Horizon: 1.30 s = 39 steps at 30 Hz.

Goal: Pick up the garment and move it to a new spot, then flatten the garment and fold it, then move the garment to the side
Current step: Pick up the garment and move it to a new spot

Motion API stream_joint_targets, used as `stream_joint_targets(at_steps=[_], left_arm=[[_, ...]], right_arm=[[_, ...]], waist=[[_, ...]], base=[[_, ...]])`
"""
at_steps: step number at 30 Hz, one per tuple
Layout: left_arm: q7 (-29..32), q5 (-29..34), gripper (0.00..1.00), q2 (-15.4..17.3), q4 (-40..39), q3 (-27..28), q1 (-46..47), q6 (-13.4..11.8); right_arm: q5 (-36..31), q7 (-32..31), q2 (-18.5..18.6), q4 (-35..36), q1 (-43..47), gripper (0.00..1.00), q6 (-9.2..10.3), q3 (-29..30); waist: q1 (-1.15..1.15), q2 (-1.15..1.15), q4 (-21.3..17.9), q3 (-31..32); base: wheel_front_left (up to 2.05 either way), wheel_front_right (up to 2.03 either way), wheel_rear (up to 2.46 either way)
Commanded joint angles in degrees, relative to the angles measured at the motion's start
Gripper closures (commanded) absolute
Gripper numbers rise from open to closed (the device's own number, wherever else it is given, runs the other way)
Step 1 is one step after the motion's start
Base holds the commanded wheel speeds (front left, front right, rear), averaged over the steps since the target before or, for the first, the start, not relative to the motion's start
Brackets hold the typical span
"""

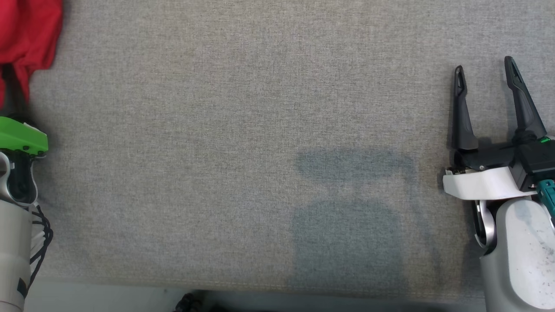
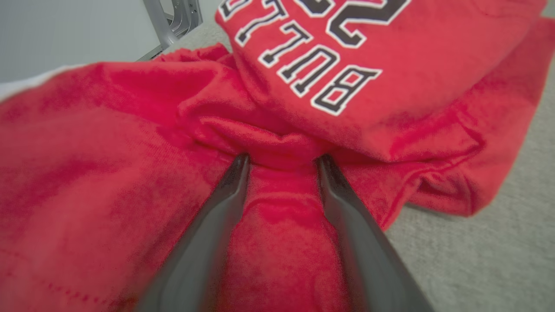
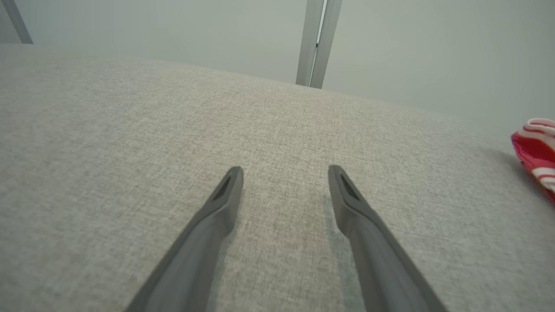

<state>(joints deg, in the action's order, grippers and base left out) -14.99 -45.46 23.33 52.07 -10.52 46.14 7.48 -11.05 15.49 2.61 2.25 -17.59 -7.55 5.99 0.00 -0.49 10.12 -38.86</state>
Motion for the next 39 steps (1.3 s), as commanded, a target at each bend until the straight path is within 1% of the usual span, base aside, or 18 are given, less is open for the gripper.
stream_joint_targets(at_steps=[1, 4, 8, 12, 13, 14, 18, 20, 23, 25, 30, 32, 34, 36, 39], left_arm=[[1.16, -0.8, 1.0, -1.3, 2.05, -1.75, -1.05, 0.02], [0.9, -2.83, 1.0, -0.57, 2.65, -3.93, -1.55, 0.02], [0.15, -4.2, 1.0, 0.46, -0.77, -5.86, -2.04, 0.11], [-0.09, -2.23, 1.0, 2.0, -8.09, -4.82, -4.01, 0.1], [-0.09, -2.23, 1.0, 2.0, -8.09, -4.82, -4.01, 0.1], [-0.1, -0.66, 1.0, 2.38, -10.09, -4.72, -5.12, 0.1], [-0.12, 2.45, 1.0, 0.94, -19.3, -2.46, -9.59, 0.1], [-0.13, 3.52, 1.0, -0.3, -24.12, -2.55, -12.37, 0.1], [0.02, 5.32, 1.0, -1.22, -30.81, -4.62, -16.28, 0.09], [1.04, 5.4, 1.0, -1.9, -35.83, -6.26, -18.03, -0.19], [6.68, 7.09, 1.0, -3.48, -49.38, -11.06, -21.36, -3.01], [9.09, 8.0, 1.0, -4.36, -53.44, -13.48, -21.9, -3.97], [11.34, 8.68, 1.0, -5.71, -55.83, -15.99, -22.03, -4.66], [13.22, 9.24, 1.0, -6.76, -56.59, -18.42, -21.61, -5.08], [15.31, 10.99, 1.0, -7.81, -54.19, -21.38, -20.63, -5.49]], right_arm=[[0.11, -0.63, 0.62, -2.69, 2.94, 0.0, 0.12, 0.88], [0.67, -0.62, 0.49, -2.98, 2.89, 0.0, 0.12, 0.83], [1.87, -0.5, 0.37, -3.45, 3.3, 0.0, 0.12, 0.37], [3.7, -0.41, 0.34, -4.71, 4.39, 0.0, 0.12, -0.23], [3.7, -0.41, 0.34, -4.71, 4.39, 0.0, 0.12, -0.23], [4.43, -0.4, 0.34, -5.15, 4.82, 0.0, 0.12, -0.58], [7.67, -0.35, 0.45, -6.44, 6.61, 0.0, 0.12, -1.28], [9.26, -0.35, 0.31, -7.15, 7.68, 0.0, 0.12, -1.86], [11.18, -0.34, 0.33, -7.79, 8.99, 0.0, 0.12, -2.79], [12.45, -0.34, 0.36, -7.83, 9.5, 0.0, 0.12, -3.06], [14.4, -0.35, 0.34, -8.1, 11.21, 0.0, 0.12, -2.82], [14.97, -0.35, 0.32, -8.1, 11.74, 0.0, 0.12, -2.95], [15.55, -0.34, 0.37, -7.98, 12.24, 0.0, 0.12, -2.74], [16.14, -0.34, 0.32, -7.81, 12.43, 0.0, 0.12, -2.88], [16.79, -0.35, 0.33, -7.72, 12.64, 0.0, 0.12, -2.86]], waist=[[0.0, 0.49, -0.12, 0.51], [0.0, 0.49, -0.01, 1.96], [0.0, 0.49, 0.53, 5.28], [0.0, 0.49, 0.89, 10.45], [0.0, 0.49, 0.89, 10.45], [0.0, 0.49, 0.79, 11.89], [0.0, 0.49, 0.02, 17.6], [0.0, 0.49, -0.79, 20.36], [0.0, 0.49, -2.74, 23.97], [0.0, 0.49, -4.59, 25.77], [0.0, 0.49, -9.63, 28.65], [0.0, 0.49, -11.77, 29.07], [0.0, 0.49, -13.78, 29.13], [0.0, 0.49, -16.03, 28.69], [0.0, 0.49, -19.06, 28.02]], base=[[0.0, 0.0, 0.0], [0.0, 0.0, 0.0], [0.0, 0.0, 0.0], [0.0, 0.0, 0.0], [0.0, 0.0, 0.0], [0.0, 0.0, 0.0], [0.0, 0.0, 0.0], [0.0, 0.0, 0.0], [0.0, 0.0, 0.0], [0.0, 0.0, 0.0], [0.0, 0.0, 0.0], [0.0, 0.0, 0.0], [0.0, 0.0, 0.0], [0.0, 0.0, 0.0], [0.0, 0.0, 0.0]])
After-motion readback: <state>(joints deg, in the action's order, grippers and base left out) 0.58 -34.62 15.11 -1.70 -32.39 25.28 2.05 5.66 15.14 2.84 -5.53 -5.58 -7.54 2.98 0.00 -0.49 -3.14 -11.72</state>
